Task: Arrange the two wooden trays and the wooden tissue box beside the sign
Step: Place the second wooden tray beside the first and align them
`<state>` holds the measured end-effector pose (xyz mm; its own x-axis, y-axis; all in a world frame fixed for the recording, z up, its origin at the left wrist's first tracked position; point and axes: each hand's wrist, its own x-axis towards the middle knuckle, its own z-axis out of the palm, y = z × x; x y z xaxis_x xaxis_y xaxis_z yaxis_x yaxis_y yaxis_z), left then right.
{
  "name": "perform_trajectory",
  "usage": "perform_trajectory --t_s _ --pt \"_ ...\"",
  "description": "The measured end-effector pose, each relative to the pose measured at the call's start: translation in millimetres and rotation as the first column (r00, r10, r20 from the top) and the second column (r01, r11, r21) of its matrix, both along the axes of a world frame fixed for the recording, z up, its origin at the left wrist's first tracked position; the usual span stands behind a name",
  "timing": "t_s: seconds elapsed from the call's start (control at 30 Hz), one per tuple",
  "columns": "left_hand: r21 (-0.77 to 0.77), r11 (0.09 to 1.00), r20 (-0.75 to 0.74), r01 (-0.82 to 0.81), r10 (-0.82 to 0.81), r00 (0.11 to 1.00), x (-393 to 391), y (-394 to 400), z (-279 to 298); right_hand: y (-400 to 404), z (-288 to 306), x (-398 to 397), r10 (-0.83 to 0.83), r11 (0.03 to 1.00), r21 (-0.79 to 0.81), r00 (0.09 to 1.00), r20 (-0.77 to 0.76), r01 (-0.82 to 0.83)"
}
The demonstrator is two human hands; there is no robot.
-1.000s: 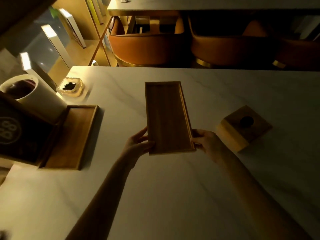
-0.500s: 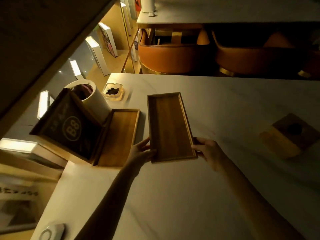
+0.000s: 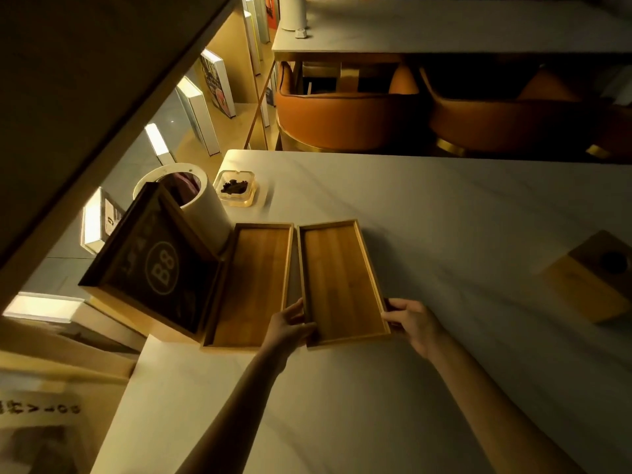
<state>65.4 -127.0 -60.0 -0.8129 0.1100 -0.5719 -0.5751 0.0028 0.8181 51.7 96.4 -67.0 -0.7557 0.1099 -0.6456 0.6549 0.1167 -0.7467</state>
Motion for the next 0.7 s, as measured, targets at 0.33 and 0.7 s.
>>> perform_trajectory --t_s 0.33,0.7 --pt "-0.198 0.980 -0.063 -0.017 0.004 0.998 1.4 1.7 -12.6 -13.7 -12.4 -3.1 0.038 0.993 0.111 0.999 0.029 -0.042" --pt "-0.628 0.776 -0.254 -0.060 -0.132 0.958 12.0 14.9 -23.2 -28.9 -10.0 4.7 0.251 0.877 0.442 0.964 -0.085 -0.189"
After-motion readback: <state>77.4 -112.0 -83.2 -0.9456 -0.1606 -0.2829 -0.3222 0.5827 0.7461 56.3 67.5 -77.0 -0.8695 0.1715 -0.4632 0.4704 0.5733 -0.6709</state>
